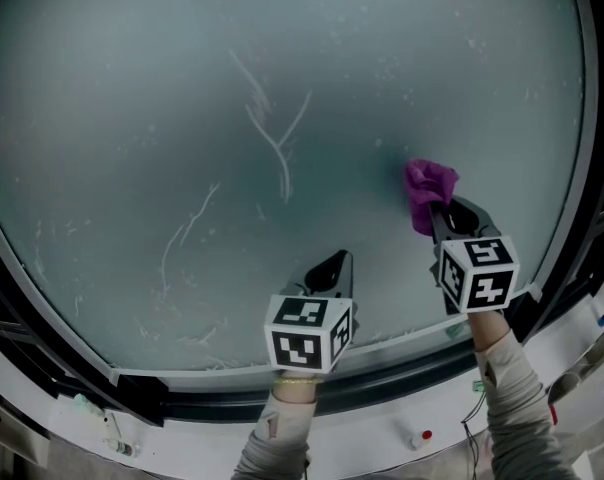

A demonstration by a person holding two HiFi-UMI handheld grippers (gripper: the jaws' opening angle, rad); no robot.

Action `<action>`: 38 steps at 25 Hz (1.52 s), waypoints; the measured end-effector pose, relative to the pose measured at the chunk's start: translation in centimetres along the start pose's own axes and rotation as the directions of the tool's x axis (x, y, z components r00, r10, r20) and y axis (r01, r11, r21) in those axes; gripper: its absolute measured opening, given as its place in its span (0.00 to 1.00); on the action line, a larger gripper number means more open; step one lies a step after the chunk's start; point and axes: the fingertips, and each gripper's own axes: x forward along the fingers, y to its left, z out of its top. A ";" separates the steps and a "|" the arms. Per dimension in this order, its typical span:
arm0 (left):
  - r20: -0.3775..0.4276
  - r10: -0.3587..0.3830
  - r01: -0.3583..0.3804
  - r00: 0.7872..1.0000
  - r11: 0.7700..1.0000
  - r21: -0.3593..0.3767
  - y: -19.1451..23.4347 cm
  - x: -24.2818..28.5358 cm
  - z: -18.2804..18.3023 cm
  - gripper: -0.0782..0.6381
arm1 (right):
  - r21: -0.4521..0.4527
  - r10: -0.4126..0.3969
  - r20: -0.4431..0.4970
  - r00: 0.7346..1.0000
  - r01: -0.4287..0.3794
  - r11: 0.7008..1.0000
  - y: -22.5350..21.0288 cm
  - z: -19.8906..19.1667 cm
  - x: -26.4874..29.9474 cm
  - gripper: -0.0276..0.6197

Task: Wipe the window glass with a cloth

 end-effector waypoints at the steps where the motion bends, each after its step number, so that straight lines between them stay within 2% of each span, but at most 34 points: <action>1: 0.003 0.006 -0.006 1.000 1.000 0.004 0.2 -0.2 0.1 0.12 | 0.007 0.010 0.008 1.000 -0.010 1.000 0.5 0.2 -0.3 0.13; 7: 0.006 0.063 -0.063 0.998 0.998 0.006 2.1 -2.4 -0.3 0.12 | 0.057 0.083 0.050 0.995 -0.086 0.995 4.2 0.6 -1.5 0.13; 13: -0.007 0.162 -0.162 0.987 0.987 -0.008 5.5 -5.7 -1.7 0.12 | 0.094 0.201 0.064 0.978 -0.206 0.974 10.5 -0.5 -1.8 0.13; 19: 0.007 0.273 -0.272 0.962 0.962 -0.023 9.2 -9.8 -2.7 0.12 | 0.133 0.334 0.063 0.940 -0.340 0.931 17.7 -2.0 -1.6 0.13; 24: -0.010 0.353 -0.353 0.936 0.935 -0.041 11.6 -13.0 -4.1 0.12 | 0.151 0.412 0.081 0.907 -0.420 0.895 22.5 -2.3 -1.4 0.13; 30: -0.010 0.406 -0.406 0.914 0.912 -0.052 13.4 -15.5 -5.3 0.12 | 0.143 0.476 0.090 0.875 -0.485 0.863 26.9 -2.3 -0.7 0.13; 38: -0.026 0.451 -0.452 0.892 0.891 -0.050 15.0 -17.2 -6.1 0.12 | 0.144 0.527 0.063 0.848 -0.530 0.836 30.8 -3.5 1.1 0.13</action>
